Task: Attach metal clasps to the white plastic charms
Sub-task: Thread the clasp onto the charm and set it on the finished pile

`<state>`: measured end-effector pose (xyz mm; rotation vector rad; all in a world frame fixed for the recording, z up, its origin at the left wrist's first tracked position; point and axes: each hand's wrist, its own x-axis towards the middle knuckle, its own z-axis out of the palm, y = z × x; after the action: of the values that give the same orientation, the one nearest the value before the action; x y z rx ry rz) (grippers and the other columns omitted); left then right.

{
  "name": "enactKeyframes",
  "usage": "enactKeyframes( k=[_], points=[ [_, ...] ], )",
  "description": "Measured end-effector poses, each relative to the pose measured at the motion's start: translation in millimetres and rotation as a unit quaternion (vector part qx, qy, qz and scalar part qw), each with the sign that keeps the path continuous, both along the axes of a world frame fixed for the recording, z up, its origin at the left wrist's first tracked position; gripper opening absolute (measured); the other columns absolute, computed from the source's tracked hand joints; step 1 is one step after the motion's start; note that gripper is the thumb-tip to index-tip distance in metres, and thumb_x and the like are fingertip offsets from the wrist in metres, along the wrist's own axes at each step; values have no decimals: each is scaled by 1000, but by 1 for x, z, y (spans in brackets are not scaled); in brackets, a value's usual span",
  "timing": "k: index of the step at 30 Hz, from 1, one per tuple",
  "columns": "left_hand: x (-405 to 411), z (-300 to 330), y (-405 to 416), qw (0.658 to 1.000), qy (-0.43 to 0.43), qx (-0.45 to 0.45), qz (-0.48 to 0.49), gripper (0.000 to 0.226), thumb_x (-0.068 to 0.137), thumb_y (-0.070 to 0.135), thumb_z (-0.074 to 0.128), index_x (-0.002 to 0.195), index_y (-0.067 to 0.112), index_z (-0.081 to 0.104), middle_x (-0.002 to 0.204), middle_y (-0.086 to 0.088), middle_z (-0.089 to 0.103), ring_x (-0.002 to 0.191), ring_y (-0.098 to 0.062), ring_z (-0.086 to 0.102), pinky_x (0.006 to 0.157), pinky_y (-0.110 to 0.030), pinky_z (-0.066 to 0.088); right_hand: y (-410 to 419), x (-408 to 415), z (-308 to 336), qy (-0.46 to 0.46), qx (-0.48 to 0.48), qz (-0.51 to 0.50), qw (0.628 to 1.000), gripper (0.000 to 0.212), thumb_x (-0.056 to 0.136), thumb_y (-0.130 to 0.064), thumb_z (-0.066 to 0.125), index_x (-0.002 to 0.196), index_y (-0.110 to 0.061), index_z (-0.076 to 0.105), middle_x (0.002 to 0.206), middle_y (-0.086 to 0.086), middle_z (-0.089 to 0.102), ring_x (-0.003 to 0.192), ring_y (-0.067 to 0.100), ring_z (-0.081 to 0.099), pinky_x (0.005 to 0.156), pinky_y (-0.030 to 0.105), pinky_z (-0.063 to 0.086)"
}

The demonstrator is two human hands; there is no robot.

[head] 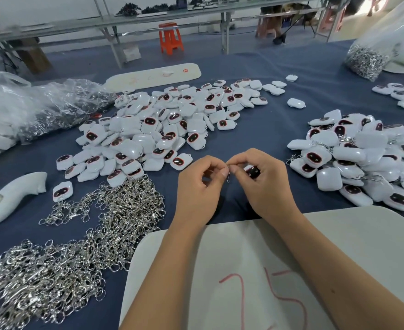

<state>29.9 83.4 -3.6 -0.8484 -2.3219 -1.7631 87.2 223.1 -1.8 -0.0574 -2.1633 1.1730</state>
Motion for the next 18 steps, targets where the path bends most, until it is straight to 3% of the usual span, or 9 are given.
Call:
enactKeyframes(
  k=[3, 7, 18],
  points=[
    [-1, 1, -1, 999, -35, 17, -24, 13, 95, 3, 65, 86, 11, 69, 78, 2, 69, 71, -17, 65, 71, -32, 53, 0, 0, 1, 0, 3, 1, 1000, 16, 90, 2, 73, 89, -13, 78, 86, -8, 72, 83, 12, 66, 74, 13, 45],
    [-3, 1, -4, 994, -80, 53, -58, 12, 97, -3, 61, 87, 1, 67, 73, -2, 66, 62, -11, 59, 62, -20, 50, 0, 0, 0, -8, 11, 9, 1000, 17, 90, 2, 73, 88, -14, 76, 85, -9, 72, 83, 11, 66, 74, 12, 43],
    [-7, -4, -3, 989, -108, 57, -80, 17, 99, 1, 58, 87, 7, 68, 73, 2, 67, 63, -12, 60, 65, -23, 51, 0, 1, 2, -15, 21, 13, 1000, 17, 91, 3, 70, 88, -13, 75, 85, -7, 71, 83, 13, 66, 74, 16, 46]
  ],
)
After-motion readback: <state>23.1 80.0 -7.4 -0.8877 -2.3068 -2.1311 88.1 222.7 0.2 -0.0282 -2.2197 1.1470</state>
